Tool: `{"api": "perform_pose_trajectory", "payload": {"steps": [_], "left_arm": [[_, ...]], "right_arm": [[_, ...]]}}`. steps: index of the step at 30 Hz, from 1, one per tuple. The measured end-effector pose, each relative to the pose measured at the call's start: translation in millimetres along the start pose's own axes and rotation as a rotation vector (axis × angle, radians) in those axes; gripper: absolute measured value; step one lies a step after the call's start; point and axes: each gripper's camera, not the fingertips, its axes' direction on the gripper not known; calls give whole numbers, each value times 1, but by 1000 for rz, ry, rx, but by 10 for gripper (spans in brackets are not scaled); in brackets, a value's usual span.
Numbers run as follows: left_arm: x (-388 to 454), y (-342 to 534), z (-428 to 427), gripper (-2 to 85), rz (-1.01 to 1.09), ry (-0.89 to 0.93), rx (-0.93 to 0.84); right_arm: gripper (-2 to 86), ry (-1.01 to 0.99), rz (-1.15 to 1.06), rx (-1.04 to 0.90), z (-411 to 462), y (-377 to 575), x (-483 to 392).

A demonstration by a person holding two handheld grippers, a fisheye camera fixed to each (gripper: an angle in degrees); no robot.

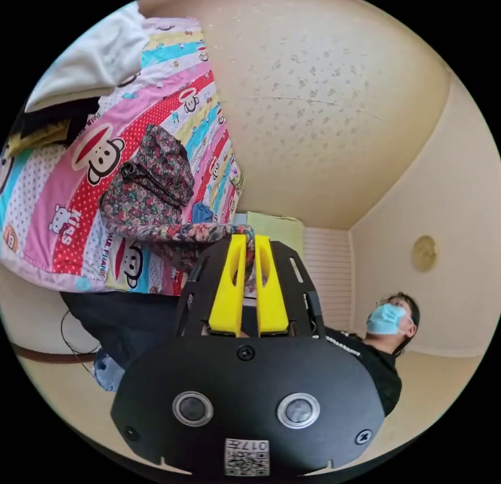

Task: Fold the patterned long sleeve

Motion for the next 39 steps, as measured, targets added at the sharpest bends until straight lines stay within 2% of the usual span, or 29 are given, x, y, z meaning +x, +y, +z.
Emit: {"api": "perform_pose_trajectory", "payload": {"steps": [2,3,4,6,8,10,12,14,17,19,22,24,27,31,35,39], "left_arm": [[-8,-62,25,83,-23,-47,-24],[-11,-107,40,149,-32,-46,0],[-15,-150,53,242,-48,16,34],[-22,-197,68,284,-101,79,90],[-23,-210,82,277,-120,25,148],[-13,-201,104,238,-2,-33,173],[-8,-179,119,220,147,-45,172],[-19,-150,130,205,225,-92,152],[-69,-107,144,189,138,-161,81],[-112,-80,144,180,-1,-147,68],[-143,-58,140,169,-113,-148,123],[-150,-55,143,179,-161,-218,124],[-142,-63,152,179,-155,-408,114],[-127,-85,168,146,-113,-563,40],[-118,-109,168,167,-114,-634,44],[-128,-146,177,175,-94,-776,-49]], "right_arm": [[39,95,30,-24,51,-80,22],[47,125,34,-11,63,-101,28],[61,168,33,26,85,-141,43],[78,114,105,160,100,-175,71],[87,-66,242,329,109,-175,100],[90,-163,187,363,118,-161,106],[90,-127,114,252,131,-145,113],[86,16,57,60,147,-104,138],[82,131,138,-135,155,-38,193],[82,154,243,-161,146,-3,227],[88,176,385,-99,124,23,262],[95,215,400,-73,118,20,268],[101,334,325,-138,124,-5,269],[91,459,149,-351,158,-42,273],[98,587,53,-551,198,-73,295],[100,598,14,-595,220,-102,323]]}}
